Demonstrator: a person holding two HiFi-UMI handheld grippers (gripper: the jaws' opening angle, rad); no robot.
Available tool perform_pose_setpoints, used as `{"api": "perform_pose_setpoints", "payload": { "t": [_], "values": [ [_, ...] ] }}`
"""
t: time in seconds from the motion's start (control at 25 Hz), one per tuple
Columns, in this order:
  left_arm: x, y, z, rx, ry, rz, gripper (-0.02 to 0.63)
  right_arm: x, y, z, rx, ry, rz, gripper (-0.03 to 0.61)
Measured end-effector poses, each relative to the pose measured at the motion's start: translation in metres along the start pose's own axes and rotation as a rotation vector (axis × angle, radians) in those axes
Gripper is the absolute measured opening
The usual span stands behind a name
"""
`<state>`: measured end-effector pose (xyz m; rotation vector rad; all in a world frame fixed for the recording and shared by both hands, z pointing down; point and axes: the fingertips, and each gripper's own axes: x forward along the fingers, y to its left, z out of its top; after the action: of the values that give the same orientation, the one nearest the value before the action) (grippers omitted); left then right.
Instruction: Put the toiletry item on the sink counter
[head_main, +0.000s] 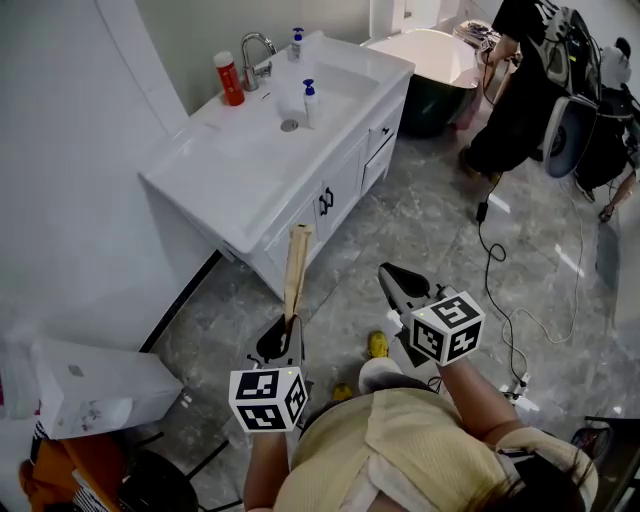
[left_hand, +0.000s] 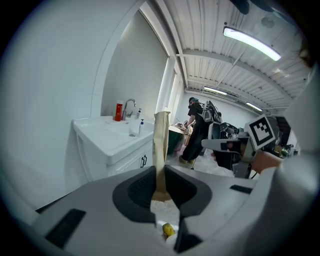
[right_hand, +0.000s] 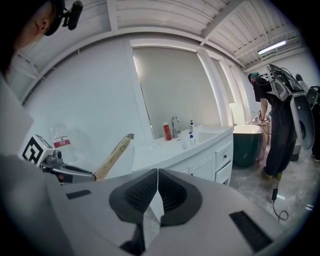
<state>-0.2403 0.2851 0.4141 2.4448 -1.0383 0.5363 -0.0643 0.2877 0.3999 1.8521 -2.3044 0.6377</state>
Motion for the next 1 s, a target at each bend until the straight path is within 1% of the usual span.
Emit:
{"api": "perform_pose_setpoints", "payload": {
  "t": [0.16,0.36,0.6,0.84,1.0],
  "values": [
    [0.030,-0.008,0.018,0.015,0.007,0.007,0.084,0.015,-0.026,0.016,0.018,-0.001,0.028,0.028],
    [0.057,-0.021,0.036,0.021,0.013,0.017,0.084,0.025,-0.058,0.029,0.016,0.007,0.037,0.029],
    [0.085,-0.033,0.045,0.011,0.021,0.024,0.084,0.033,-0.092,0.034,0.031,0.018,0.044,0.029],
    [0.116,-0.047,0.056,-0.001,0.016,0.031,0.084,0.038,-0.125,0.043,0.020,0.032,0.052,0.028],
    [0.136,-0.055,0.062,-0.008,0.012,0.048,0.084,0.040,-0.145,0.045,0.008,0.039,0.075,0.029]
  ]
}}
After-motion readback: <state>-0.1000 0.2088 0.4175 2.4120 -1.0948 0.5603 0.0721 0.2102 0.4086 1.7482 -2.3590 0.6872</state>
